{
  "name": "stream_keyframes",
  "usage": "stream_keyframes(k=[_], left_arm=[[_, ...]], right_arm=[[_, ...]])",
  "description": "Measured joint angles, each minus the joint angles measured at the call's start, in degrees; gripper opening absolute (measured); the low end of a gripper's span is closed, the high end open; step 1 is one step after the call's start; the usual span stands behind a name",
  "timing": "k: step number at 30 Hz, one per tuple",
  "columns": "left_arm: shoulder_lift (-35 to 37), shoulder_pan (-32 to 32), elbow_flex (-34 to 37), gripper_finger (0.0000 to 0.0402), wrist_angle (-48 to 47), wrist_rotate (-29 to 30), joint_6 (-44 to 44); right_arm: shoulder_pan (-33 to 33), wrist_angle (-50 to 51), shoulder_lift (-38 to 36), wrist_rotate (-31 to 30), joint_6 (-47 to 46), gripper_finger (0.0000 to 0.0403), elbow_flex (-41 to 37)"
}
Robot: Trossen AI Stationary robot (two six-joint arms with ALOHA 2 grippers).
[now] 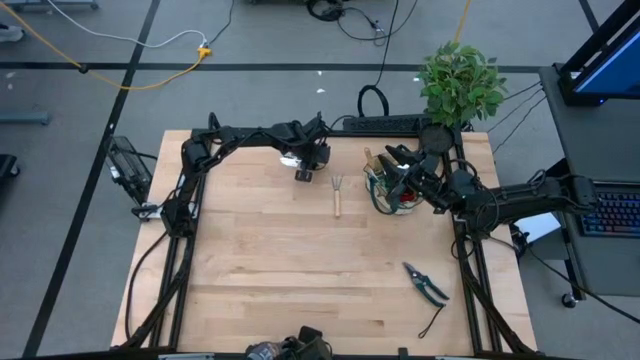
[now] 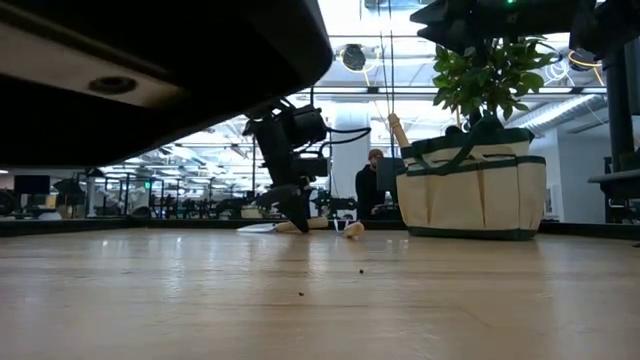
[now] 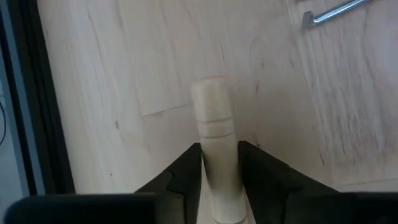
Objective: Pick & Place Garden tools in Gardening bag
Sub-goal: Put the brown trowel into the gardening bag
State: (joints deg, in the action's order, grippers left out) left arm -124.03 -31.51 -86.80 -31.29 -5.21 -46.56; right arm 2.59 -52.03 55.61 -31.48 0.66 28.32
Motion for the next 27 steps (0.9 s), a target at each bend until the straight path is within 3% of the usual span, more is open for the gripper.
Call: stream_keyframes(k=[4, 10, 16, 27], left_arm=[[0.0, 0.0, 0.0, 0.0072, 0.3, 0.9, -0.4], [0.2, 0.0, -0.5, 0.0072, -0.2, 2.2, 2.7], [0.7, -0.3, -6.4, 0.0072, -8.5, 2.5, 9.5], [14.1, -0.4, -13.2, 0.0072, -8.7, -6.3, 20.9]], right_arm=[[0.0, 0.0, 0.0, 0.0, 0.0, 0.0157, 0.0], [0.0, 0.0, 0.0, 0.0, 0.0, 0.0157, 0.0], [0.0, -1.0, 0.0, 0.0, 0.0, 0.0159, 0.0], [0.0, -3.0, -0.5, 0.0, 0.0, 0.0159, 0.0]])
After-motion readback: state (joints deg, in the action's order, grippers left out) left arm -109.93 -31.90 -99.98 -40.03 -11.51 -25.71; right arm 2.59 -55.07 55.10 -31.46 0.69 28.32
